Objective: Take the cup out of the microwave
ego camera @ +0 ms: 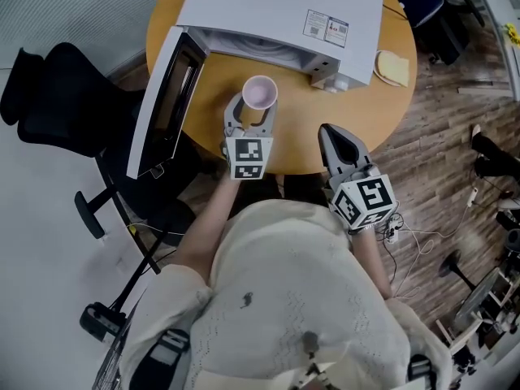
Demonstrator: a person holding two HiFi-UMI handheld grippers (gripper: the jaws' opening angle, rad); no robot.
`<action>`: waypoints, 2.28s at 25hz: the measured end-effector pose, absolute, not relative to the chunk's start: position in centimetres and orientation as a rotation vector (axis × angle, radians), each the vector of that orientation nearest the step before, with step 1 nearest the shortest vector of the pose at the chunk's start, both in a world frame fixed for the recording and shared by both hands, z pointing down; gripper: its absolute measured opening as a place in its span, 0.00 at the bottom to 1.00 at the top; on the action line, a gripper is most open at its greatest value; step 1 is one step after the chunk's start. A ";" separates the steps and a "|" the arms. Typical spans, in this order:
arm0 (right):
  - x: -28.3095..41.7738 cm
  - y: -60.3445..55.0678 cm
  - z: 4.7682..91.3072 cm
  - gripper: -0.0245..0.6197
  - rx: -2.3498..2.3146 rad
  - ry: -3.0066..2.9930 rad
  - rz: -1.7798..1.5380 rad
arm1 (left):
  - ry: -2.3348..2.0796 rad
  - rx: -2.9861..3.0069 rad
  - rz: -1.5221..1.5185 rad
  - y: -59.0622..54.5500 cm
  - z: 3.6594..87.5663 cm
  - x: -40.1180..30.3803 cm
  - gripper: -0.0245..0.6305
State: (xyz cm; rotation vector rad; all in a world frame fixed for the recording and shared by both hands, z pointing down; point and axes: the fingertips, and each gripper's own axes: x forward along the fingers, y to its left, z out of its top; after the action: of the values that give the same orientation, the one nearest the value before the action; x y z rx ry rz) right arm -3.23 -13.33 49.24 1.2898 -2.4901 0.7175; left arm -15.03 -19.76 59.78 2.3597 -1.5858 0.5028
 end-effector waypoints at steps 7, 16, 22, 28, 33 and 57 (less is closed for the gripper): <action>-4.5 -12.5 49.2 0.05 1.256 -2.510 0.699 | -1.599 2.343 0.486 -17.1 58.3 -16.7 0.46; -6.3 -11.6 48.8 0.05 1.215 -2.542 0.680 | -1.601 2.325 0.481 -13.4 57.0 -18.2 0.46; -7.3 -11.1 48.3 0.05 1.182 -2.566 0.655 | -1.648 2.291 0.469 -11.6 55.8 -19.6 0.46; -7.6 -11.1 47.7 0.05 1.178 -2.582 0.627 | -1.686 2.281 0.467 -11.1 54.1 -20.9 0.46; -6.8 -11.1 46.6 0.05 1.221 -2.586 0.611 | -1.678 2.288 0.452 -10.8 52.4 -21.0 0.46; -2.0 -12.8 36.5 0.05 1.409 -2.675 0.401 | -1.639 2.396 0.356 -14.0 38.8 -19.0 0.46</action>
State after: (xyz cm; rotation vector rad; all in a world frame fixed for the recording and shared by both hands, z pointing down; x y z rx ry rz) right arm -2.02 -12.77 36.45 1.4093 -2.6750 0.4007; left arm -19.02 -13.99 38.80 2.3965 -1.6392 0.3560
